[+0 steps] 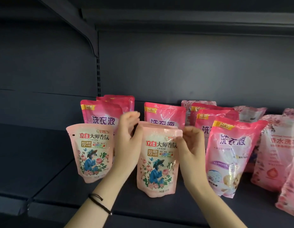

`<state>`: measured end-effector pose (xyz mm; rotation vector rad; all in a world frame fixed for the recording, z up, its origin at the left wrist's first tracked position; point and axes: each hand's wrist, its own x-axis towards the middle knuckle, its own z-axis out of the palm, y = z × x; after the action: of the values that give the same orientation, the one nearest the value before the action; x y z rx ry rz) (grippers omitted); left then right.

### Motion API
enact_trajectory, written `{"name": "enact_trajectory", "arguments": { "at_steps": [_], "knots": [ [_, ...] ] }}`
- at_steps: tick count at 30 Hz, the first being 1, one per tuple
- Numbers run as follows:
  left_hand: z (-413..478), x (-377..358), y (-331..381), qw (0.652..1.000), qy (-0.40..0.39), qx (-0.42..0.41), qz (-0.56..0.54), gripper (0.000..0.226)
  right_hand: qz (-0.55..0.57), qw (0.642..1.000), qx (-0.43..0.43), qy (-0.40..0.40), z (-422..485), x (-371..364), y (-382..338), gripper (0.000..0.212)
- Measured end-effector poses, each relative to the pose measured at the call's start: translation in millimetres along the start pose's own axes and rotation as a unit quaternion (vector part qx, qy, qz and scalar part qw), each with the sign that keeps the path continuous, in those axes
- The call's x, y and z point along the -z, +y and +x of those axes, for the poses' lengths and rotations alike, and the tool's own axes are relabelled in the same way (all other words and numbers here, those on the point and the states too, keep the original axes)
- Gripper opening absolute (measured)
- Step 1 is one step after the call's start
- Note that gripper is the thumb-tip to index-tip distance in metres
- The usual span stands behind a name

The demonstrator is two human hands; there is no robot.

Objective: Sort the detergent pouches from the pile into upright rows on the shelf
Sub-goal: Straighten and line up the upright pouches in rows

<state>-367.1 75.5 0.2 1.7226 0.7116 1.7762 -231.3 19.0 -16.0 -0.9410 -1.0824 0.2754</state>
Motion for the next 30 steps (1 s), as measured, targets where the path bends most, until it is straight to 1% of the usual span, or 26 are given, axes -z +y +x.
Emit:
{"name": "enact_trajectory", "arguments": {
  "at_steps": [2,3,5,6,7,8,9,10,12,13,14,15,17,18,19,21,23,25,26,27,28,29,30],
  "knots": [
    [21.1,3.1,17.2,0.996,-0.034,-0.063,0.062,0.028,-0.055,0.997,0.053,-0.034,16.1,3.2,-19.3,0.03],
    [34.7,4.1,25.9,0.989,-0.057,-0.094,0.101,0.025,-0.102,0.989,0.089,-0.056,29.4,4.2,-32.3,0.032],
    [69.2,3.9,41.3,0.963,-0.121,-0.147,0.191,0.019,-0.204,0.96,0.144,-0.125,66.5,4.1,-61.1,0.03],
    [87.6,2.7,46.8,0.945,-0.16,-0.16,0.237,0.018,-0.255,0.941,0.147,-0.168,87.4,2.1,-74.6,0.027],
    [105.1,0.9,50.2,0.924,-0.198,-0.162,0.285,0.017,-0.315,0.914,0.138,-0.213,107.8,-0.9,-85.6,0.024],
    [120.7,-1.1,50.7,0.9,-0.233,-0.158,0.334,0.02,-0.39,0.875,0.124,-0.259,126.4,-4.4,-92.4,0.021],
    [135.4,-3.9,48.7,0.875,-0.265,-0.15,0.376,0.024,-0.476,0.82,0.107,-0.3,143.7,-7.7,-94.8,0.018],
    [147.3,-6.5,44.3,0.854,-0.298,-0.132,0.406,0.03,-0.556,0.756,0.084,-0.334,156.9,-11.5,-93.7,0.02],
    [163.2,-12.1,32.6,0.829,-0.367,-0.07,0.416,0.037,-0.668,0.636,0.026,-0.385,172.5,-17.2,-86.8,0.037],
    [167.1,-13.9,26.3,0.827,-0.395,-0.03,0.399,0.037,-0.696,0.595,0.0,-0.402,175.7,-18.8,-82.4,0.044],
    [169.0,-15.4,20.6,0.833,-0.412,0.008,0.37,0.032,-0.709,0.573,-0.022,-0.411,178.1,-19.4,-78.5,0.046],
    [169.2,-16.0,15.5,0.842,-0.419,0.037,0.338,0.025,-0.709,0.568,-0.04,-0.417,180.1,-18.8,-75.5,0.044],
    [169.4,-15.2,9.4,0.858,-0.418,0.069,0.29,0.014,-0.683,0.584,-0.073,-0.433,183.6,-16.3,-72.2,0.031],
    [170.5,-13.4,8.0,0.863,-0.413,0.075,0.28,0.014,-0.657,0.603,-0.097,-0.443,184.6,-14.3,-72.6,0.022],
    [171.9,-11.4,7.8,0.867,-0.41,0.079,0.271,0.013,-0.623,0.631,-0.126,-0.445,186.5,-11.2,-74.3,0.018],
    [176.1,-8.1,11.0,0.886,-0.393,0.089,0.227,0.012,-0.548,0.698,-0.17,-0.429,193.6,-1.9,-80.7,0.017],
    [180.2,-8.5,18.0,0.922,-0.346,0.105,0.137,0.009,-0.463,0.773,-0.181,-0.395,203.8,9.1,-92.2,0.018],
    [181.4,-13.5,27.3,0.952,-0.281,0.118,0.014,0.009,-0.322,0.865,-0.174,-0.343,210.6,15.9,-99.8,0.019],
    [182.0,-17.4,32.4,0.96,-0.249,0.116,-0.043,0.011,-0.233,0.91,-0.165,-0.302,210.7,16.7,-101.0,0.018],
    [182.5,-21.6,37.5,0.965,-0.225,0.109,-0.085,0.012,-0.152,0.942,-0.15,-0.259,208.7,16.7,-99.3,0.015],
    [183.0,-25.6,41.9,0.967,-0.21,0.098,-0.108,0.013,-0.089,0.961,-0.138,-0.221,204.2,16.0,-93.4,0.007],
    [184.2,-30.0,47.9,0.969,-0.203,0.083,-0.118,0.014,-0.042,0.971,-0.133,-0.193,199.2,14.4,-87.6,0.007],
    [184.8,-34.4,53.9,0.97,-0.201,0.068,-0.121,0.014,-0.004,0.973,-0.142,-0.18,192.7,12.1,-82.2,0.018]
  ]
}}
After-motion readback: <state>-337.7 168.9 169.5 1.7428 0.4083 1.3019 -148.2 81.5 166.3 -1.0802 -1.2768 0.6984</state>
